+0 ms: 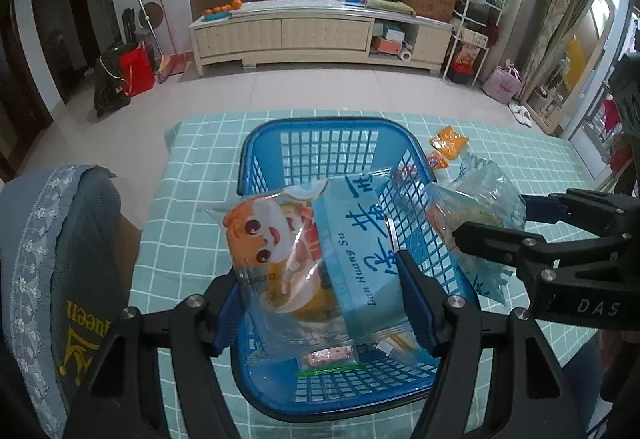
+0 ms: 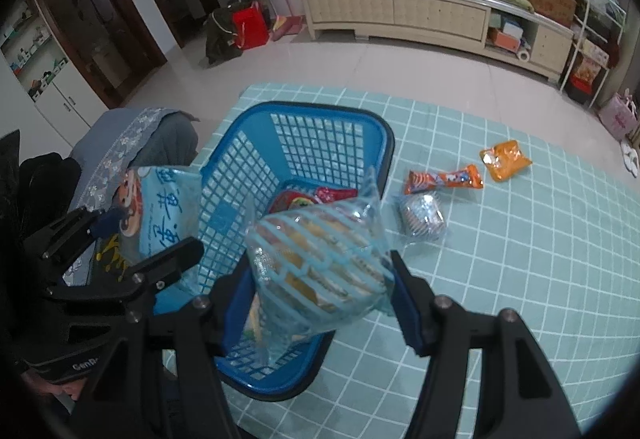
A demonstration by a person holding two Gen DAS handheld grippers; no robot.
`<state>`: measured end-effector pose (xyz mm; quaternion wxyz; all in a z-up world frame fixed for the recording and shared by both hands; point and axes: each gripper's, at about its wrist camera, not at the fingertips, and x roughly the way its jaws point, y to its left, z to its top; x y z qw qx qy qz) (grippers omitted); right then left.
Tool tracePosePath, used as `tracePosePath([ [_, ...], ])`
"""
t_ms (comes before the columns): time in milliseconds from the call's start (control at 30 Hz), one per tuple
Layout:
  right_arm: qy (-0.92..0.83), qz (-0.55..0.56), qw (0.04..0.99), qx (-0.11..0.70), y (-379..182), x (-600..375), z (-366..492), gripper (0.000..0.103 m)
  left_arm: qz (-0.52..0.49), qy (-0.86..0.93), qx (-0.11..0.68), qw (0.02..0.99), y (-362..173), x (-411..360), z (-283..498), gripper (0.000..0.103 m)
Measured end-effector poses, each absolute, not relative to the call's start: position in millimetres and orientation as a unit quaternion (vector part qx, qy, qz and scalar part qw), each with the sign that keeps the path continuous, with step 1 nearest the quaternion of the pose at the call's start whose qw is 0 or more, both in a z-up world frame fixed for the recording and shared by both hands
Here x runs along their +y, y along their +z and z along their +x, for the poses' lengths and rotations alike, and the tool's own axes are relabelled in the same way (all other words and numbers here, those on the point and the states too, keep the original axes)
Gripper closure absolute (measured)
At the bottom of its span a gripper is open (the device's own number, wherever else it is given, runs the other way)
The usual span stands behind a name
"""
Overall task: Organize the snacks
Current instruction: 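Open both grippers to drop the two bags into the basket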
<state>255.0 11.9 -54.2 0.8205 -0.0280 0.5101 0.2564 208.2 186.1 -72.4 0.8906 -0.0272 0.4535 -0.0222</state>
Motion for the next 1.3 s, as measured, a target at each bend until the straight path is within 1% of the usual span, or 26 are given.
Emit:
tracePosePath([
  [233,0.256,-0.028,0.817,0.516,-58.7,14.5,248.9,0.036,-0.041,-0.024,0.456,0.889,-79.2,195.6,205.1,0.036],
  [367,0.254,-0.028,0.817,0.517,-58.5,12.7,246.6,0.036,-0.032,-0.030,0.447,0.893,-73.7,196.1,197.0,0.030],
  [433,0.253,-0.028,0.818,0.516,-56.1,12.0,244.6,0.036,-0.025,-0.027,0.438,0.898,-67.3,197.2,192.2,0.030],
  [567,0.253,-0.027,0.821,0.511,-47.9,13.0,241.7,0.036,-0.023,-0.021,0.423,0.905,-58.2,205.3,184.2,0.025],
  [900,0.278,-0.037,0.813,0.511,-45.9,46.6,236.2,0.036,-0.021,0.006,0.423,0.906,-62.0,231.5,170.8,0.025],
  [1300,0.294,-0.075,0.793,0.529,-73.7,101.9,246.4,0.036,-0.041,0.029,0.435,0.899,-80.7,267.5,177.7,0.025],
])
